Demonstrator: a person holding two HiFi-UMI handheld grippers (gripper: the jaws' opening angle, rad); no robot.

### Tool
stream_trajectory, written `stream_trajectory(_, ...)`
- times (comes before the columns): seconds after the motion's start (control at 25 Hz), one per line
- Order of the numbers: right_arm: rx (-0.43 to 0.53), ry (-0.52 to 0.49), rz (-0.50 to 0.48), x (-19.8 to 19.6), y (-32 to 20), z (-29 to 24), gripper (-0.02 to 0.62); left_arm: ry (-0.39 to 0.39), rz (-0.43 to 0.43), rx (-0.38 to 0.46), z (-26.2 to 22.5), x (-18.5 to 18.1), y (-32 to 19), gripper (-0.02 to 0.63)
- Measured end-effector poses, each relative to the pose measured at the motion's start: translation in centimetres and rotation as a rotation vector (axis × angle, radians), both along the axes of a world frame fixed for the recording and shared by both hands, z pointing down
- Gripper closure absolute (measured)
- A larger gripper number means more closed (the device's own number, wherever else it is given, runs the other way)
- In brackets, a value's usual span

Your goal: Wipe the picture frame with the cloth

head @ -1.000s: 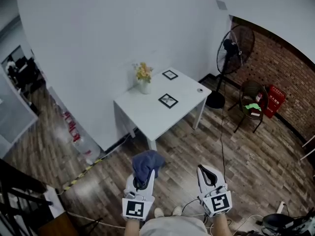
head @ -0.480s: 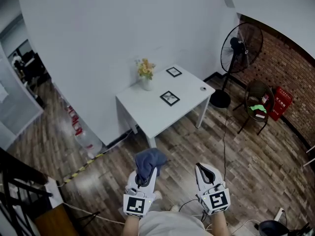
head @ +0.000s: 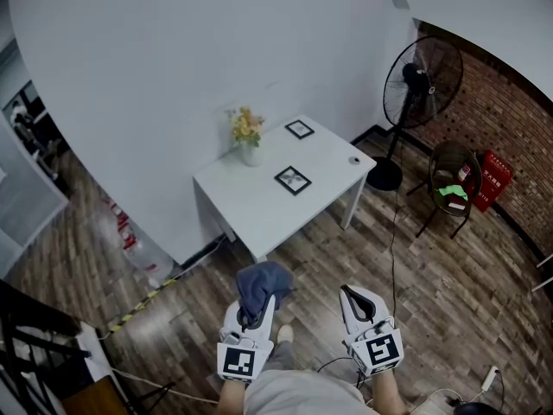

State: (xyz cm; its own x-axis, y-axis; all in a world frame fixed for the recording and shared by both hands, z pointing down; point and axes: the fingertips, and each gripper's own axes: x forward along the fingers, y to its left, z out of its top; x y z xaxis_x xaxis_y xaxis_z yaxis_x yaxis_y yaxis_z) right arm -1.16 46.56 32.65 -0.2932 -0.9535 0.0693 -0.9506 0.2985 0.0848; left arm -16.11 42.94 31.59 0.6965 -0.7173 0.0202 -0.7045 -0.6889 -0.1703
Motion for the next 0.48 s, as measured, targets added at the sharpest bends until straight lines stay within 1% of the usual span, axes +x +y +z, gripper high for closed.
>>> stream_trajectory(0.16,-0.005,0.016,-0.006,0.0,-3.6,0.0,0.592,0.004,0.017,-0.013,0.2,0.7,-3.7,0.525)
stream_trajectory(0.48,-0.031,0.014,0.023,0.3,-11.5,-0.2,0.592,0.018,0.046,-0.028,-0.3,1.2,-11.9,0.525)
